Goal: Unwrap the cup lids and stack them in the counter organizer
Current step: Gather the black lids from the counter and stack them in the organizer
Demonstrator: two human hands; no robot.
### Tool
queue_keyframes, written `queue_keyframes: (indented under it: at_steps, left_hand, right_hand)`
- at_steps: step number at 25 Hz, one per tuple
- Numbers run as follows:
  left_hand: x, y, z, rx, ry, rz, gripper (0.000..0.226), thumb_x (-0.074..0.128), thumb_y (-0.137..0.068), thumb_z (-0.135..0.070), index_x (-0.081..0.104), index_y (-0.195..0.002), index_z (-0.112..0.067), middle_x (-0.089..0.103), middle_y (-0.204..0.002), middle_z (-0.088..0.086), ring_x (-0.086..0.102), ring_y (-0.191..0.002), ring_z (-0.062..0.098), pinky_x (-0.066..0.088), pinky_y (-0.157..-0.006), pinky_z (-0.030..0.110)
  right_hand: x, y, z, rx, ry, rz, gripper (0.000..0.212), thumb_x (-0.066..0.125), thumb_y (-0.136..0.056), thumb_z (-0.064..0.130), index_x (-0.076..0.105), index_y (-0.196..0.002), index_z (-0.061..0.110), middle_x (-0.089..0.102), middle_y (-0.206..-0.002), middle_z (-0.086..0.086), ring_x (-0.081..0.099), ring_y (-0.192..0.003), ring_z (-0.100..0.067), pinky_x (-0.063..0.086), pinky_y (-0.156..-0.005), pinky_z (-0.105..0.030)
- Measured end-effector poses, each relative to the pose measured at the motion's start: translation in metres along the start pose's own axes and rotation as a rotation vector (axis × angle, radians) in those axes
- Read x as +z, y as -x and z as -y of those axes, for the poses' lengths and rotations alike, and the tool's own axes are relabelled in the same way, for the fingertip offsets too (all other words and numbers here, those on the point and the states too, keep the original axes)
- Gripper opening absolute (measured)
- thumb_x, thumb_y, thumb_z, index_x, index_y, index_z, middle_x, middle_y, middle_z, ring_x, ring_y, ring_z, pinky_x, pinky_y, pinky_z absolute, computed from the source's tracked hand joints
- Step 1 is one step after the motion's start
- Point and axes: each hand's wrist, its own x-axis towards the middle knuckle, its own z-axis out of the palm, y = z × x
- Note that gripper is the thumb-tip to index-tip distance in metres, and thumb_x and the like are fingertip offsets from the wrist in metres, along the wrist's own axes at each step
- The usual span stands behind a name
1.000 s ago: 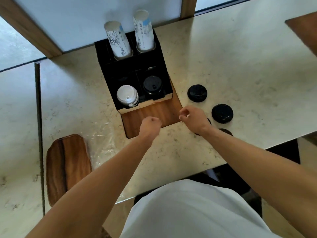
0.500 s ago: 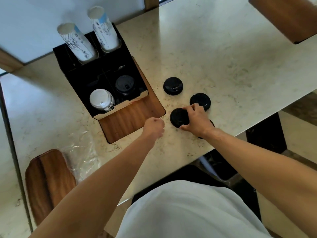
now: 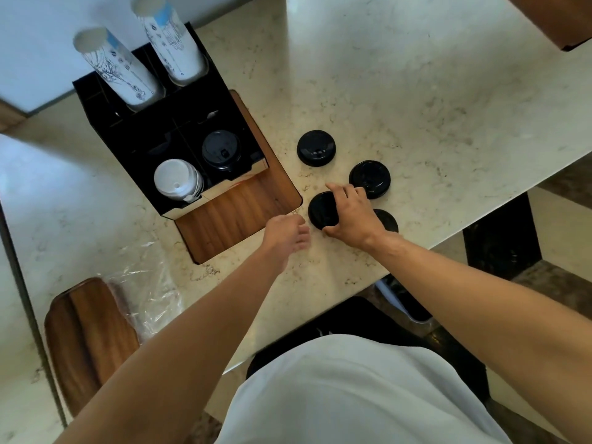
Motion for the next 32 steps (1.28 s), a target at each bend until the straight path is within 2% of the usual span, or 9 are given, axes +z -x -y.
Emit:
queue_keyframes:
  at_steps: [2, 3, 8, 12, 15, 18, 20, 28, 32]
  left_hand:
    - [-0.004, 0.001, 0.001, -0.011, 0.087, 0.04, 0.006, 0.059, -0.098, -0.014, 0.059, -0.093, -0.011, 0.077, -0.08, 0.012, 0.073, -0.089, 0.033, 0.06, -0.085, 0.045]
    - [-0.006, 0.003, 0.001, -0.014, 0.145, 0.077, 0.004, 0.06, -0.097, -0.014, 0.06, -0.096, -0.01, 0.078, -0.078, 0.012, 0.075, -0.09, 0.034, 0.061, -0.086, 0.046]
    - [-0.012, 0.011, 0.008, -0.044, 0.288, 0.191, 0.016, 0.065, -0.09, -0.003, 0.067, -0.105, 0.001, 0.073, -0.106, 0.024, 0.073, -0.093, 0.035, 0.064, -0.072, 0.039]
    - [-0.011, 0.014, 0.013, -0.065, 0.296, 0.177, 0.012, 0.061, -0.091, 0.004, 0.068, -0.1, 0.002, 0.071, -0.102, 0.021, 0.071, -0.092, 0.033, 0.064, -0.067, 0.038]
    - [-0.012, 0.012, 0.017, -0.077, 0.348, 0.141, 0.013, 0.061, -0.091, 0.005, 0.065, -0.103, 0.001, 0.07, -0.112, 0.022, 0.07, -0.103, 0.035, 0.063, -0.066, 0.038]
    - [-0.014, 0.01, 0.019, -0.119, 0.402, 0.115, 0.014, 0.059, -0.092, 0.005, 0.061, -0.105, -0.001, 0.066, -0.122, 0.022, 0.066, -0.114, 0.036, 0.06, -0.088, 0.042]
    - [-0.016, 0.011, 0.021, -0.141, 0.421, 0.124, 0.016, 0.059, -0.093, 0.004, 0.06, -0.108, -0.002, 0.065, -0.123, 0.021, 0.065, -0.116, 0.035, 0.058, -0.094, 0.044]
    - [-0.03, 0.016, 0.023, -0.169, 0.489, 0.151, 0.029, 0.055, -0.091, 0.0, 0.055, -0.12, -0.001, 0.065, -0.122, 0.022, 0.066, -0.113, 0.035, 0.06, -0.082, 0.042]
    - [-0.035, 0.017, 0.022, -0.159, 0.497, 0.145, 0.037, 0.054, -0.092, 0.0, 0.052, -0.129, 0.0, 0.063, -0.127, 0.023, 0.065, -0.116, 0.036, 0.059, -0.087, 0.044]
  right_hand:
    - [-0.001, 0.005, -0.001, -0.036, -0.075, 0.004, 0.104, 0.086, -0.075, 0.033, 0.025, -0.158, 0.018, 0.044, -0.148, -0.009, 0.036, -0.135, -0.03, 0.035, -0.117, -0.045]
    - [-0.002, 0.009, 0.0, -0.06, -0.092, 0.018, 0.105, 0.085, -0.074, 0.033, 0.023, -0.158, 0.019, 0.044, -0.149, -0.008, 0.036, -0.136, -0.03, 0.033, -0.118, -0.044]
    - [0.002, 0.03, 0.008, -0.136, -0.111, 0.083, 0.112, 0.086, -0.071, 0.04, 0.018, -0.159, 0.026, 0.045, -0.144, -0.002, 0.035, -0.131, -0.023, 0.035, -0.115, -0.04]
    - [0.005, 0.04, 0.007, -0.155, -0.118, 0.096, 0.111, 0.086, -0.073, 0.04, 0.018, -0.16, 0.027, 0.044, -0.146, -0.002, 0.035, -0.132, -0.022, 0.034, -0.116, -0.04]
    - [0.001, 0.047, -0.008, -0.08, -0.118, 0.041, 0.109, 0.087, -0.073, 0.044, 0.022, -0.159, 0.025, 0.041, -0.15, -0.005, 0.032, -0.139, -0.024, 0.033, -0.119, -0.043]
    - [-0.004, 0.051, -0.033, 0.063, -0.02, -0.061, 0.106, 0.086, -0.071, 0.049, 0.029, -0.156, 0.024, 0.041, -0.146, -0.008, 0.035, -0.135, -0.028, 0.036, -0.116, -0.043]
    - [-0.008, 0.052, -0.048, 0.168, 0.059, -0.075, 0.106, 0.085, -0.071, 0.053, 0.03, -0.156, 0.023, 0.039, -0.146, -0.009, 0.036, -0.133, -0.031, 0.037, -0.113, -0.045]
    - [-0.003, 0.052, -0.058, 0.248, 0.063, -0.014, 0.095, 0.083, -0.071, 0.034, 0.034, -0.152, 0.023, 0.035, -0.148, -0.01, 0.034, -0.132, -0.032, 0.036, -0.109, -0.046]
    - [-0.005, 0.052, -0.044, 0.166, -0.06, -0.042, 0.106, 0.084, -0.073, 0.035, 0.024, -0.158, 0.021, 0.04, -0.148, -0.009, 0.036, -0.134, -0.032, 0.037, -0.112, -0.046]
